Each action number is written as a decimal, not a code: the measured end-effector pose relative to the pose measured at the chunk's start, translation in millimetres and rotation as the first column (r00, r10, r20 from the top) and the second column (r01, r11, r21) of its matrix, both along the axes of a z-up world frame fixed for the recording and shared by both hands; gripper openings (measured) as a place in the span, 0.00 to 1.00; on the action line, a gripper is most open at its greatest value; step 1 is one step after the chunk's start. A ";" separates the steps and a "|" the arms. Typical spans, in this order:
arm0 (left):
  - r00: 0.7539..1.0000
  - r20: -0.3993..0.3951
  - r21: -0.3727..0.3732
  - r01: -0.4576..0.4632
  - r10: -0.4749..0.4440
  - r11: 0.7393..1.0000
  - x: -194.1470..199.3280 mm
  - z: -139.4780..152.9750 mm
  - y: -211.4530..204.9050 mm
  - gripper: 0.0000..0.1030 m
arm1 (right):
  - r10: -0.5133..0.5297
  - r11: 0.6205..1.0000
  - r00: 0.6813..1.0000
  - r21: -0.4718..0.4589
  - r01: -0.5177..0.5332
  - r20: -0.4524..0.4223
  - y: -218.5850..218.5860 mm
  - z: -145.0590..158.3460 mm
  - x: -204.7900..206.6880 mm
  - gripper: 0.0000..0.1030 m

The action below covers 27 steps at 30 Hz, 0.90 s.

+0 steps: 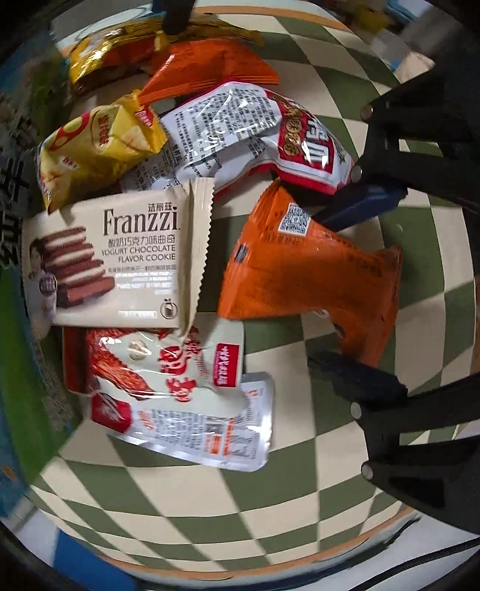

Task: Organize snacks
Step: 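Grasp the orange bag with the left tool while the right tool grasps the yellow-black bag, then lift both held bags and carry them over the cardboard box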

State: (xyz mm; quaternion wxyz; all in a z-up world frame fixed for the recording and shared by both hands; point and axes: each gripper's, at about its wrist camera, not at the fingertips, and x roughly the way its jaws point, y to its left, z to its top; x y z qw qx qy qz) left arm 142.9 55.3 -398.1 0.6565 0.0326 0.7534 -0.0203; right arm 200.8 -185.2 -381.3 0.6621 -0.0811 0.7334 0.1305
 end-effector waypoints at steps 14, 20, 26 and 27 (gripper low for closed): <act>0.965 -0.043 -0.008 -0.259 0.259 0.966 -33.3 -24.4 37.6 0.37 | -0.114 0.992 0.986 0.040 0.120 -0.124 -1.4 -49.8 44.5 0.97; 0.965 -0.035 0.030 -0.259 0.260 0.965 -24.0 -17.2 29.0 0.35 | -0.119 0.993 0.980 -0.002 0.120 -0.159 -6.4 -50.9 49.2 0.92; 0.965 -0.001 0.075 -0.261 0.262 0.962 -30.3 -5.7 12.2 0.29 | -0.145 0.989 0.976 -0.022 0.143 -0.165 0.8 -53.2 54.5 0.87; 0.964 0.002 0.080 -0.266 0.267 0.961 -31.0 3.9 10.2 0.29 | -0.150 0.989 0.975 -0.021 0.149 -0.166 -4.3 -51.1 49.3 0.87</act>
